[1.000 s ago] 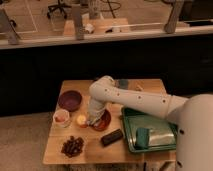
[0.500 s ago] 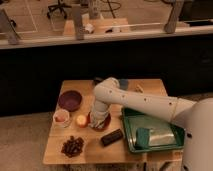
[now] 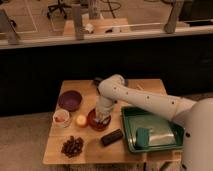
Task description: Wipe red bowl with towel
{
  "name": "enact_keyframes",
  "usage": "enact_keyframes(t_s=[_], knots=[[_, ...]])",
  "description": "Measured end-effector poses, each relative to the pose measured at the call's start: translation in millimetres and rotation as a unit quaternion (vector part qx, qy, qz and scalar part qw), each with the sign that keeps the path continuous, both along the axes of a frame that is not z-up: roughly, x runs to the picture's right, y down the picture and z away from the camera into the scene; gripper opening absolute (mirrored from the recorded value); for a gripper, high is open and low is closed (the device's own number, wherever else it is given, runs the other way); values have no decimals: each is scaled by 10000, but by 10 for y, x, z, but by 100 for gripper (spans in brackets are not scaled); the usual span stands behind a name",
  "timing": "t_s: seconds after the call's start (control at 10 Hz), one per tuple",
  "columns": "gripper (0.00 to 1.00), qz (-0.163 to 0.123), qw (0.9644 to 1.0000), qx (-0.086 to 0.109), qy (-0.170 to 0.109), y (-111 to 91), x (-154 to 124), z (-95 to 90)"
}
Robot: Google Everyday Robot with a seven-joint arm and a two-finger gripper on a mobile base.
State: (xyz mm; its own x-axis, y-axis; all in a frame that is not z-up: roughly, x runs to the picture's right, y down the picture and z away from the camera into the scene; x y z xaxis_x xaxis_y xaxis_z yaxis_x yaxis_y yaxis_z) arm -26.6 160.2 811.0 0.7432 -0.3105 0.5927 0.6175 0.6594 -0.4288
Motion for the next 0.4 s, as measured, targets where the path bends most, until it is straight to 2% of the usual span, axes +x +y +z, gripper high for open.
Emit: enact_keyframes(t_s=[0.1,0.4], knots=[[0,65,9999,32,78,-111,18,90],[0,137,9998,-31,111,-197,-42,200]])
